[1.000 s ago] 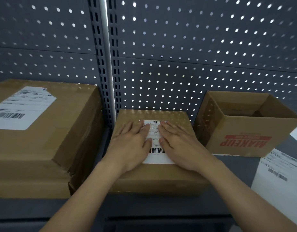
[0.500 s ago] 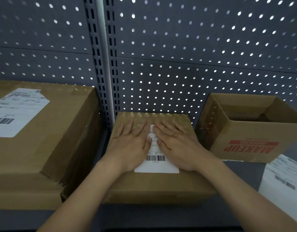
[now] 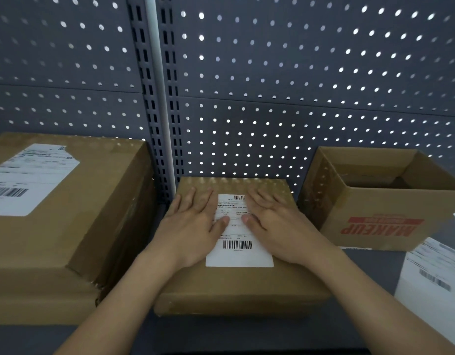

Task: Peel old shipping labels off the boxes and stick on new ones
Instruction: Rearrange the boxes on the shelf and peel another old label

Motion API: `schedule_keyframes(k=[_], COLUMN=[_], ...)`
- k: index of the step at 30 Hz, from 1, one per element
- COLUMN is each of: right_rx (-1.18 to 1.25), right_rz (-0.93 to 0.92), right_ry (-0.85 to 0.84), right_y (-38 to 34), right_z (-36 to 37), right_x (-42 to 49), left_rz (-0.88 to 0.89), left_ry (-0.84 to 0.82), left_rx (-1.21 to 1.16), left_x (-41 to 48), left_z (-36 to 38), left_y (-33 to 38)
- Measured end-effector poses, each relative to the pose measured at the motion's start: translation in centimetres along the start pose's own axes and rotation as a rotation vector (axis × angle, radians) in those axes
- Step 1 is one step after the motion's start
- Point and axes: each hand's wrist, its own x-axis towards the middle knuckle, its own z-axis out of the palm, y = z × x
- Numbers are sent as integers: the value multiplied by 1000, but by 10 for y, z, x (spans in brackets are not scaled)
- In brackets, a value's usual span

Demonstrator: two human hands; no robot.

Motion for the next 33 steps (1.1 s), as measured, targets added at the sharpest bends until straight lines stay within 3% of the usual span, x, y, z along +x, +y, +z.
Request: schedule_keyframes(k=[7,15,18,21,24,28,33], right_rx=[27,111,199,29,33,198,541], right_rz=[-21,-10,-32,-92,-72,9,241], right_ry=[-69,154,28,-4,-12,84,229], right_y=[7,-4,-8,-6,-6,-8,9], right_z=[3,-8,-6,5,5,-2,-4], right_x=[-3,-19,-27,-28,-28,-36,-71], left_rz=[-12,76,71,56,56,41,-204], left_ry=[-19,182,75,18,8,140,283], left_rx=[27,-116,-70,-3,-16,-170,-573], left_x=[-1,-14,-23,-22,-21,-31,-65], left_z=[4,-2,0,3,3,-1,-8], left_y=[0,7,14,14,13,6,-11])
